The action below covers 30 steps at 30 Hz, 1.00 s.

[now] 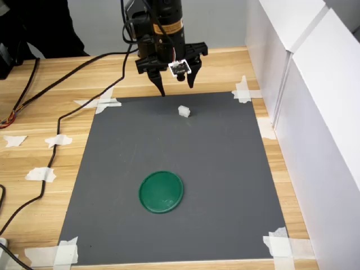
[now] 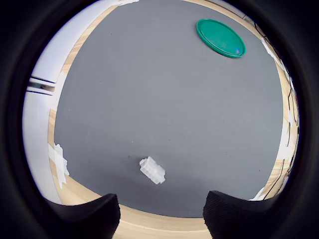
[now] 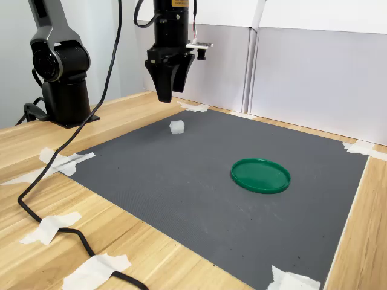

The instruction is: Grasp a white terminal and put it on the green lid.

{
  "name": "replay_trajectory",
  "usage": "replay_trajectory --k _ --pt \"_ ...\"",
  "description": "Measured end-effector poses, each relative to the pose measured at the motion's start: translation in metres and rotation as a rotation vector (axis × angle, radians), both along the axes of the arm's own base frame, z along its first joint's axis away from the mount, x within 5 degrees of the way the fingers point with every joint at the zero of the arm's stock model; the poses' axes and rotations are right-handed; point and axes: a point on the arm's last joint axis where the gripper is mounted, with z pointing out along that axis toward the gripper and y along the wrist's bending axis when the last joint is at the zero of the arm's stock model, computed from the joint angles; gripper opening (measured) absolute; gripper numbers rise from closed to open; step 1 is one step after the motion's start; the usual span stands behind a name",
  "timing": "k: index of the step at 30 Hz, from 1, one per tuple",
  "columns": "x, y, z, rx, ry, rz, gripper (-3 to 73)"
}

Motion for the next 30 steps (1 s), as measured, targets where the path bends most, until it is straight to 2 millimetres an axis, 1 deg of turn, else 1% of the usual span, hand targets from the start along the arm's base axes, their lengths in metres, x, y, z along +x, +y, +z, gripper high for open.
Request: replay_trajectory --k 8,24,30 --pt "0.002 -0.002 -0.025 -0.056 0.049 0.009 70.2" --pt "0.013 -0.001 -0.042 -0.067 0.025 0.007 70.2" --pt "0.018 -0.007 -0.045 -0.065 0.018 -0.027 70.2"
